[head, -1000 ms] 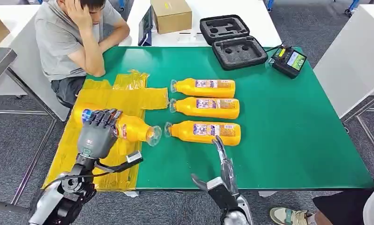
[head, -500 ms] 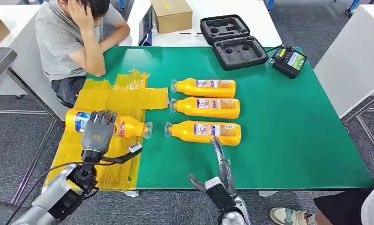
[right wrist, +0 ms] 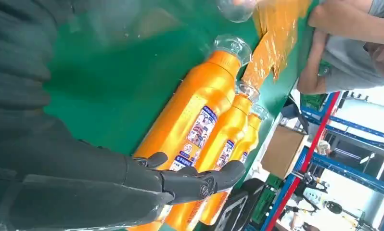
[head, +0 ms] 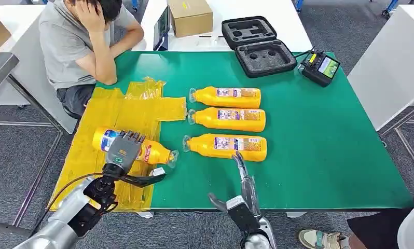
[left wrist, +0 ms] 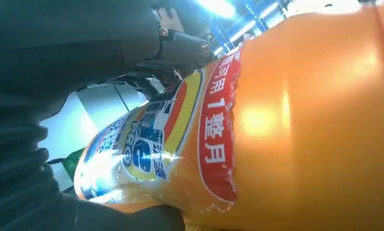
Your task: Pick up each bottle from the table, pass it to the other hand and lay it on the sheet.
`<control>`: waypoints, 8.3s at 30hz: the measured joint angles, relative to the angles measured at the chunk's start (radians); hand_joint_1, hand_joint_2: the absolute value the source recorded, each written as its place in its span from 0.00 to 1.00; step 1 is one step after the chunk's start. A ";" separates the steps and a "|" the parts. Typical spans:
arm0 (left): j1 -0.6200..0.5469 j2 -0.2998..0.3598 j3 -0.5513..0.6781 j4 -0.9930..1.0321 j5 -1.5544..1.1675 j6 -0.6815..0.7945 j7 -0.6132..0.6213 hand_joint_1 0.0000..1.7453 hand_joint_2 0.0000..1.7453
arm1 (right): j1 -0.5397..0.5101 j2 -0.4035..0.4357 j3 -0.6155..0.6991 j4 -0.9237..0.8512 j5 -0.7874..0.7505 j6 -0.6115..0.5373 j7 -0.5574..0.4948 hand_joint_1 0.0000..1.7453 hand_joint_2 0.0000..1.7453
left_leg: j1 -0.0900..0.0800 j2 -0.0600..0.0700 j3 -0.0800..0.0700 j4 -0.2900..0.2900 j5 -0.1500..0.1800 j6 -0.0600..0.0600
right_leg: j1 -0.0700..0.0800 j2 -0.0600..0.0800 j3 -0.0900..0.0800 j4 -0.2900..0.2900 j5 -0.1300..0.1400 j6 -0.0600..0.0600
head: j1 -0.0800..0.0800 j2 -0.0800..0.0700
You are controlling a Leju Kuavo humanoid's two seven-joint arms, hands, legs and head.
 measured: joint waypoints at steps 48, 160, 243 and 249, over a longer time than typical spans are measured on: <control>-0.050 -0.097 0.098 0.138 -0.010 0.004 0.085 0.00 1.00 | 0.002 0.003 -0.001 0.006 -0.015 0.026 0.000 0.00 0.00 | 0.000 0.000 0.000 0.000 0.000 0.000 | 0.000 0.000 0.000 0.000 0.000 0.000 | 0.000 0.000; 0.309 -0.306 0.143 -0.495 1.192 -0.140 -0.752 0.00 1.00 | -0.345 -0.110 -0.267 0.405 1.048 -0.145 0.188 0.00 1.00 | -0.002 0.000 0.000 0.000 0.001 0.002 | -0.001 0.000 0.000 0.000 0.001 0.002 | 0.000 0.000; 0.274 -0.297 0.098 -0.438 1.228 -0.101 -0.779 0.00 1.00 | -0.583 -0.099 -0.285 0.708 0.720 0.251 0.106 1.00 1.00 | -0.003 0.006 0.007 0.000 0.000 0.002 | -0.001 0.005 0.006 0.000 0.002 0.002 | 0.000 0.000; 0.281 -0.297 0.098 -0.460 1.214 -0.098 -0.780 0.00 1.00 | -0.591 -0.099 -0.287 0.711 0.682 0.295 0.096 1.00 1.00 | -0.002 0.006 0.009 0.000 0.001 0.002 | -0.001 0.005 0.008 0.000 0.002 0.002 | 0.000 0.000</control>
